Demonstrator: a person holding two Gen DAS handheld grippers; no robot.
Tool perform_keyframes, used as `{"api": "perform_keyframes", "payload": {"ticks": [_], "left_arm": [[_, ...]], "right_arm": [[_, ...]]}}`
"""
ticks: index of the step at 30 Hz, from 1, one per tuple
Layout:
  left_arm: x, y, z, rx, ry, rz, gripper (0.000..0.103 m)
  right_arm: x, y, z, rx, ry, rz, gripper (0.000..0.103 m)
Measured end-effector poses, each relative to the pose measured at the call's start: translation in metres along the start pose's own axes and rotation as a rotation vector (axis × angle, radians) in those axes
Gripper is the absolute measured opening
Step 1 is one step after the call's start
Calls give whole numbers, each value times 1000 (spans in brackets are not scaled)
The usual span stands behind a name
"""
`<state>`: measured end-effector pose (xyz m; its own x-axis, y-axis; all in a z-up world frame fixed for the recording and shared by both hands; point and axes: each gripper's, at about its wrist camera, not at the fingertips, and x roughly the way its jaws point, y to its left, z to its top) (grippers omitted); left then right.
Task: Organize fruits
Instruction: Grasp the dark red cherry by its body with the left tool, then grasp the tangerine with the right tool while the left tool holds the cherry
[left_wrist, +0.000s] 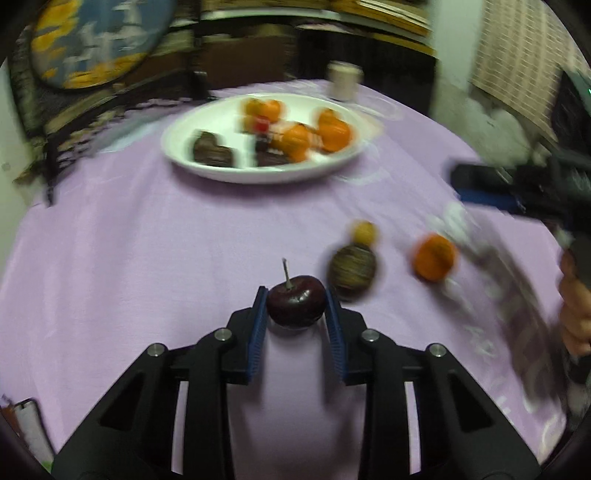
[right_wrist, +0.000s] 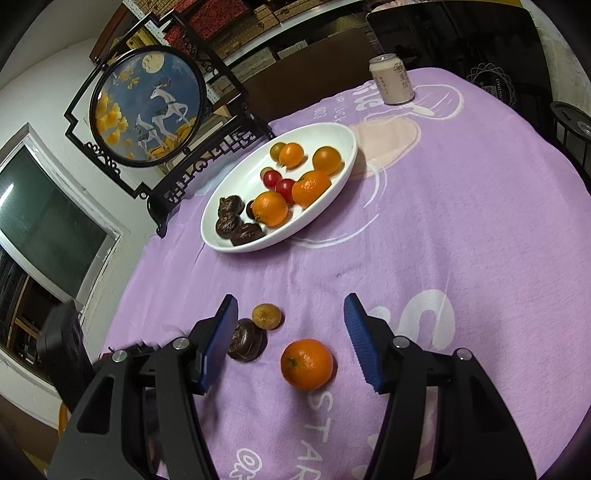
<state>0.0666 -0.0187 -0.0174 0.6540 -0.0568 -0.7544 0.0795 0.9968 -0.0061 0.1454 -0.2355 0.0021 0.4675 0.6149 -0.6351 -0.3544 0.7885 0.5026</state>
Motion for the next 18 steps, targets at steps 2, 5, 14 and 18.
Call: {"api": "perform_keyframes", "payload": {"ticks": [2,5,14,18], "left_arm": [[1,11,2,-37,1,27,31],[6,20,3,-63,16,51,31],[8,21,3,-59,22,60,31],[10,18,2,-50,29,60,31]], "right_arm": [[3,3,-3,-12,20,0,60],[8,6,-8,-39,47,-15,60],[18,3,-33,-67,114,-75,60],[20,7,-39,-105,119,-101,60]]}}
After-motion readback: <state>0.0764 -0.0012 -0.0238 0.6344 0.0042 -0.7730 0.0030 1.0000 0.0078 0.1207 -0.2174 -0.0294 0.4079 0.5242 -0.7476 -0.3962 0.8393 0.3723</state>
